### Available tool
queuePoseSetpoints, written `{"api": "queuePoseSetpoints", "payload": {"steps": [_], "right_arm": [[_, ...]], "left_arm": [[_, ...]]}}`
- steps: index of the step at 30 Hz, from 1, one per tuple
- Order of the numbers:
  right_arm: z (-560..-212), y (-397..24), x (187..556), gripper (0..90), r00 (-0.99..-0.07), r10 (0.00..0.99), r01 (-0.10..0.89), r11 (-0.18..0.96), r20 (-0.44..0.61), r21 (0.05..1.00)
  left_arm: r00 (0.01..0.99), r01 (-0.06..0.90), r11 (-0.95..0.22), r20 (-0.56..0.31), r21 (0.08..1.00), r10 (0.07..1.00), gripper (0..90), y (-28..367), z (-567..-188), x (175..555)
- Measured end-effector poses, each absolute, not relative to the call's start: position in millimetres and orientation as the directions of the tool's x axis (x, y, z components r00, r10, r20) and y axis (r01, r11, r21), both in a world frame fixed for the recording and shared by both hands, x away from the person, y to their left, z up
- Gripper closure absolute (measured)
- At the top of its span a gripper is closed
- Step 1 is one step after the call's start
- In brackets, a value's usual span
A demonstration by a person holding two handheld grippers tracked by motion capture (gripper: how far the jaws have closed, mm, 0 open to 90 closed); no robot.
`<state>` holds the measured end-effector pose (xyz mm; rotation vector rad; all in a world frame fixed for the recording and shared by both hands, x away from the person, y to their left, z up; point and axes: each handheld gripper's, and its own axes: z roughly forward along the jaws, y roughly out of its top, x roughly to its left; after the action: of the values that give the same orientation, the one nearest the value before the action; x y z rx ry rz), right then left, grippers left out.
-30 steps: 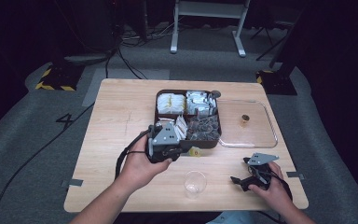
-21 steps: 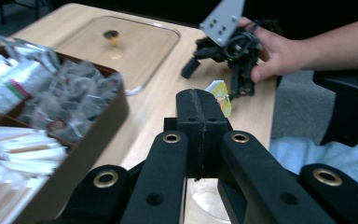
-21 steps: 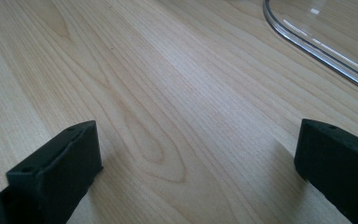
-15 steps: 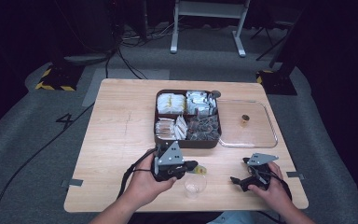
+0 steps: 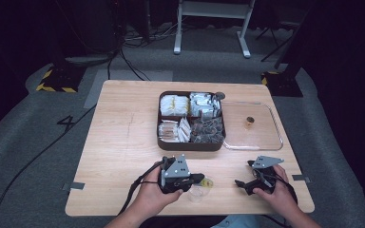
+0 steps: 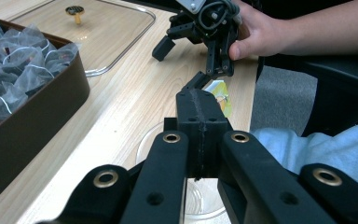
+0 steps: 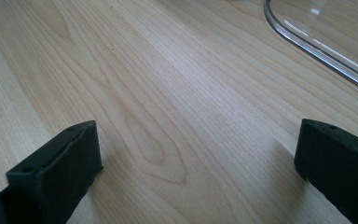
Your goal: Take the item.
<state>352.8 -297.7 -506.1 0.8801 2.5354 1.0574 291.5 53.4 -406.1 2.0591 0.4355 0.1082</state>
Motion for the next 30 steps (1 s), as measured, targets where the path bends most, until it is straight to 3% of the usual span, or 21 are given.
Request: {"api": "queuePoseSetpoints", "payload": {"steps": [13,19,30], "right_arm": [[-506.1,-297.7,352.8,0.5,-0.784,0.621,0.434,0.553,-0.003,0.711],[-506.1,-297.7,352.8,0.5,-0.784,0.621,0.434,0.553,-0.003,0.711],[-506.1,-297.7,352.8,0.5,-0.784,0.621,0.434,0.552,-0.003,0.712]], "left_arm": [[0.937,0.275,-0.450,-0.131,0.850,0.325,90.0,53.5,-415.2,293.2],[0.937,0.277,-0.450,-0.134,0.849,0.323,70.8,53.6,-416.1,292.5],[0.921,0.278,-0.430,-0.113,0.859,0.372,53.2,59.8,-412.4,294.4]]}}
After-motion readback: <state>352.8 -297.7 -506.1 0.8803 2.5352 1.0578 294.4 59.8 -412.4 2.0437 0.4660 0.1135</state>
